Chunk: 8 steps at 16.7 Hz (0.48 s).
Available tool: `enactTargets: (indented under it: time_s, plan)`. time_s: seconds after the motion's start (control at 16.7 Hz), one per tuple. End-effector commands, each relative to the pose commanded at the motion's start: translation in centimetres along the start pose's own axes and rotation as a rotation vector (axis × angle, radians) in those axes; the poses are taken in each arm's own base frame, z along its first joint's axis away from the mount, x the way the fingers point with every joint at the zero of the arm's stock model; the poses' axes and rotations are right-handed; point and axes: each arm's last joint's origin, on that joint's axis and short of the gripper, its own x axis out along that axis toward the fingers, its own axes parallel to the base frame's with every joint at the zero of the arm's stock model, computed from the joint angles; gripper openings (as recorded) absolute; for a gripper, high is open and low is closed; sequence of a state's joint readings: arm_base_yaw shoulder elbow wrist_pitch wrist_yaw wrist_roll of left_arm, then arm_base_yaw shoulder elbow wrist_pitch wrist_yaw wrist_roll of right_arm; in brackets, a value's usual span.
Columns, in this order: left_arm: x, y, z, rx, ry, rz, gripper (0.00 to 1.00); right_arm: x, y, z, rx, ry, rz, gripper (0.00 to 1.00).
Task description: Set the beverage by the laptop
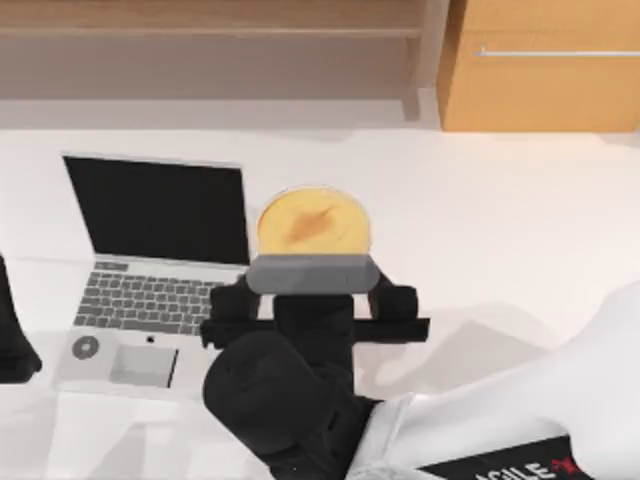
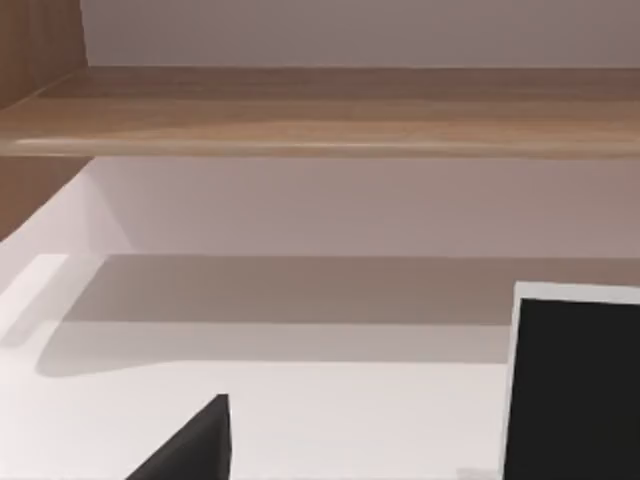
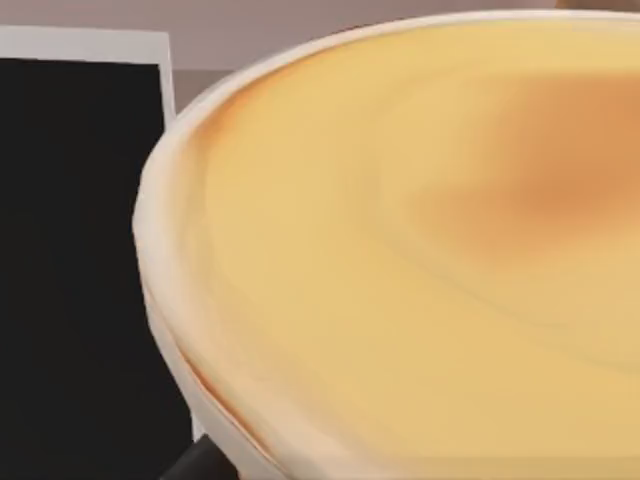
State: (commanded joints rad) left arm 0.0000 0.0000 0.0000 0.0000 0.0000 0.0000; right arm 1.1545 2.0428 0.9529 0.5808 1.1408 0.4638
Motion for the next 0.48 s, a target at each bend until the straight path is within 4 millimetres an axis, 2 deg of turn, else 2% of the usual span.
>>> enactTargets:
  time_s: [0.12,0.48]
  plan:
    - [0.00,0.00,0.00,0.000,0.000,0.000,1.00,0.00,0.00,0.00,0.000,0.000,0.000,0.98]
    - [0.00,0.00,0.00,0.000,0.000,0.000,1.00,0.00,0.00,0.00,0.000,0.000,0.000,1.00]
